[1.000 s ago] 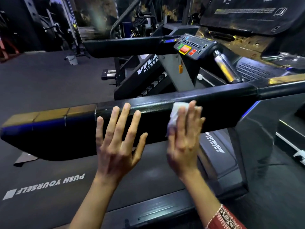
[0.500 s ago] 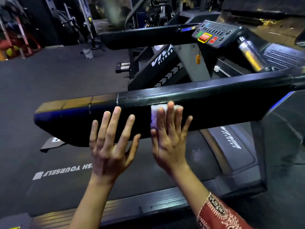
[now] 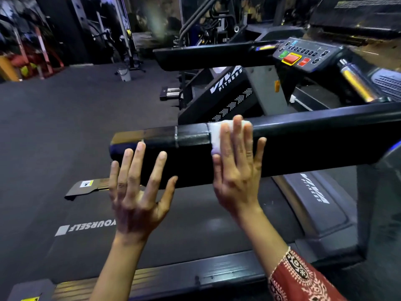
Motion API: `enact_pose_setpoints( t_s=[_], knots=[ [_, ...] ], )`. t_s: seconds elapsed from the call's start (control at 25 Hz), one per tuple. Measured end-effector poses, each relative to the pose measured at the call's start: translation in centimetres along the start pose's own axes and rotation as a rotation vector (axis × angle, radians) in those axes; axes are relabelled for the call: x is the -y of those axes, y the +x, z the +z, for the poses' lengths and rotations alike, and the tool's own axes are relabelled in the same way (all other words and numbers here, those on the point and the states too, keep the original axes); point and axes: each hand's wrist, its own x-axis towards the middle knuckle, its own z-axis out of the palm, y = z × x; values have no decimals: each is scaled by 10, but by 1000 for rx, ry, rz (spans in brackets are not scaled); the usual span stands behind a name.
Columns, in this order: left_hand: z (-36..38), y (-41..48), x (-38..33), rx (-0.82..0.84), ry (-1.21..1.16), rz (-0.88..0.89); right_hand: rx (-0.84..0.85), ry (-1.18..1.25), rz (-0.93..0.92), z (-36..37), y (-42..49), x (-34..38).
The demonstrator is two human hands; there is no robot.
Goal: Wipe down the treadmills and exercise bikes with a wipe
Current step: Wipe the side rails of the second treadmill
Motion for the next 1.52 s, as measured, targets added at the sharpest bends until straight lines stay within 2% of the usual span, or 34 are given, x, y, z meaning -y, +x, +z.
enact_pose_setpoints(
  t_s=[0.16,0.24,0.36,0.48,0.52,0.64,0.72,0.8,0.88,0.96,1.08,1.16,1.28,1.36,1.44,1.52],
  knots=[
    [-5,0,21,-12,4,13,-84,20,181,-8,8,17],
    [-8,0,31,-25,-6,18,-21,-23,205,-4,37,37],
    [-10,0,44,-44,-43,-24,167,-24,5,0,66,79],
    [-11,2,50,-47,-84,-30,273,55,-238,-13,45,77],
    [-11,2,51,-46,-105,-28,269,48,-222,-20,43,66],
    [-10,4,55,-49,-154,-24,237,-46,19,-20,66,60],
    [-10,2,58,-56,-175,-24,277,-149,-42,-3,82,92],
    [-11,1,61,-57,-213,-24,333,-47,-148,9,76,123],
    [-9,0,63,-59,-251,-29,397,93,-225,1,60,120],
    [-7,-2,64,-63,-269,-22,354,135,-271,-14,44,101],
    [-7,2,67,-60,-288,1,224,95,-36,-13,49,87],
    [-8,4,65,-52,-296,14,176,-18,20,-3,54,100],
    [-6,7,57,-46,-295,59,149,-14,-198,3,17,93],
    [-5,8,49,-44,-280,87,117,-46,-256,0,-22,60],
    [-3,9,38,-43,-249,111,60,-99,-129,-2,-40,28],
    [0,11,26,-39,-226,125,-9,-64,99,2,-28,21]
  ],
)
